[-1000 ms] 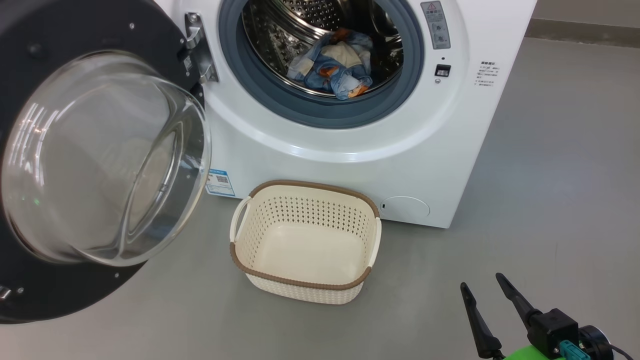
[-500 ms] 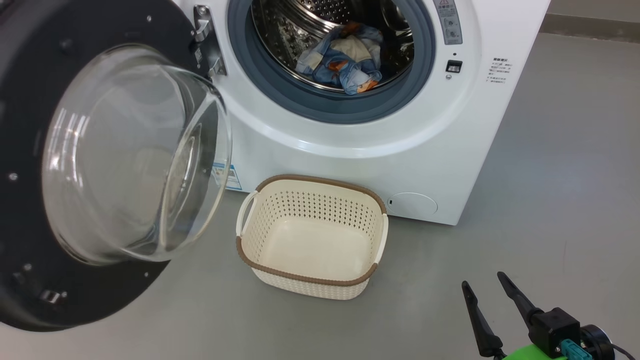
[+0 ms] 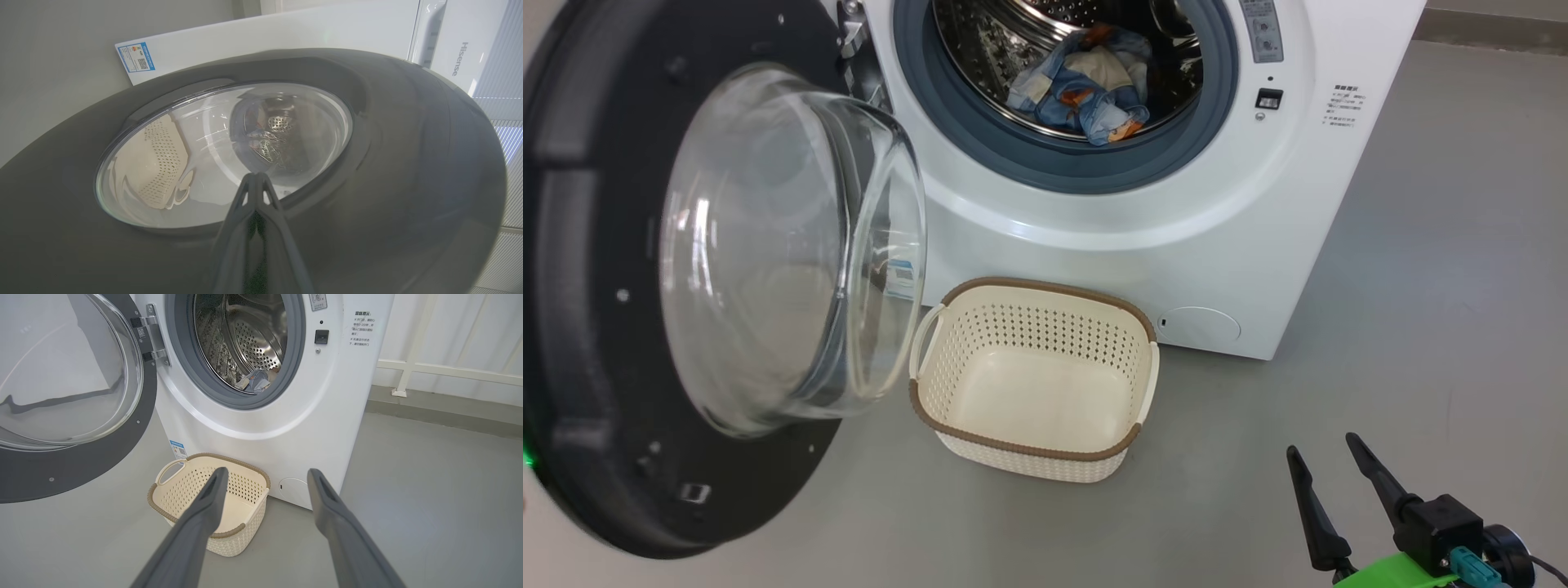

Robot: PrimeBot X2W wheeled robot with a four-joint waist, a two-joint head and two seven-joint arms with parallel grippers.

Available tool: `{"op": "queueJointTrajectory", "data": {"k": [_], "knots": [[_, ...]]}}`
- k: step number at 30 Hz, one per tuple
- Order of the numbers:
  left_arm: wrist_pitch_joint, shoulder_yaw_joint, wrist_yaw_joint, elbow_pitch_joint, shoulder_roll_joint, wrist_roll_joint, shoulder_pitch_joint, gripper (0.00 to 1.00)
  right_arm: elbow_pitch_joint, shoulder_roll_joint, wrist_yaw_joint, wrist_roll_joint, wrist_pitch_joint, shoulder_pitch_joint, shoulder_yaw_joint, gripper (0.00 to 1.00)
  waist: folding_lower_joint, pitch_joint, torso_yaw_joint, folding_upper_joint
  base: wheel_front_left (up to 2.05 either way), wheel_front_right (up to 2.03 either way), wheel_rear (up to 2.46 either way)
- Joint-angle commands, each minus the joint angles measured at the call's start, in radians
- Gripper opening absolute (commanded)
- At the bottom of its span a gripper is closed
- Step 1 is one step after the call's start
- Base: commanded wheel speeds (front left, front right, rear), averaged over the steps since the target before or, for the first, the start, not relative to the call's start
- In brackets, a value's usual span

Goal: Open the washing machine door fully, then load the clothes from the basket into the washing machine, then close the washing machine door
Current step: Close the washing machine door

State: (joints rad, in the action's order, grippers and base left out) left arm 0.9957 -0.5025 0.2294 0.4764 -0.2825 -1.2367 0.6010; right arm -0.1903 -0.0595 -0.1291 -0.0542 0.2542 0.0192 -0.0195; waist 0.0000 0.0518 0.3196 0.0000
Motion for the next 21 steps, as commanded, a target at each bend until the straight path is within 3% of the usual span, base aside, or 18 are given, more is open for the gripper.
{"op": "queueJointTrajectory", "data": {"k": [1,13,18,21], "knots": [[0.024,-0.003,0.011,-0.063,-0.02,-0.017,-0.007,0.0,0.026,0.001,-0.002,-0.002,0.008,-0.038,0.024,1.0,0.0,0.0,-0.003,0.0,0.0,0.0,0.0],[0.153,0.058,0.157,-0.394,0.134,-0.095,-0.063,0.0,0.026,0.008,-0.002,-0.013,0.008,-0.048,0.014,1.0,0.0,0.009,-0.042,0.0,0.0,0.0,0.0],[0.158,0.089,0.18,-0.46,0.189,-0.119,-0.069,0.0,0.023,0.009,-0.002,-0.021,0.008,-0.057,0.02,1.0,0.0,0.009,-0.065,0.0,0.0,0.0,0.0],[0.14,0.133,0.168,-0.474,0.211,-0.117,-0.076,0.0,0.021,0.009,-0.002,-0.031,0.008,-0.062,0.025,1.0,0.0,0.006,-0.087,0.0,0.0,0.0,0.0]]}}
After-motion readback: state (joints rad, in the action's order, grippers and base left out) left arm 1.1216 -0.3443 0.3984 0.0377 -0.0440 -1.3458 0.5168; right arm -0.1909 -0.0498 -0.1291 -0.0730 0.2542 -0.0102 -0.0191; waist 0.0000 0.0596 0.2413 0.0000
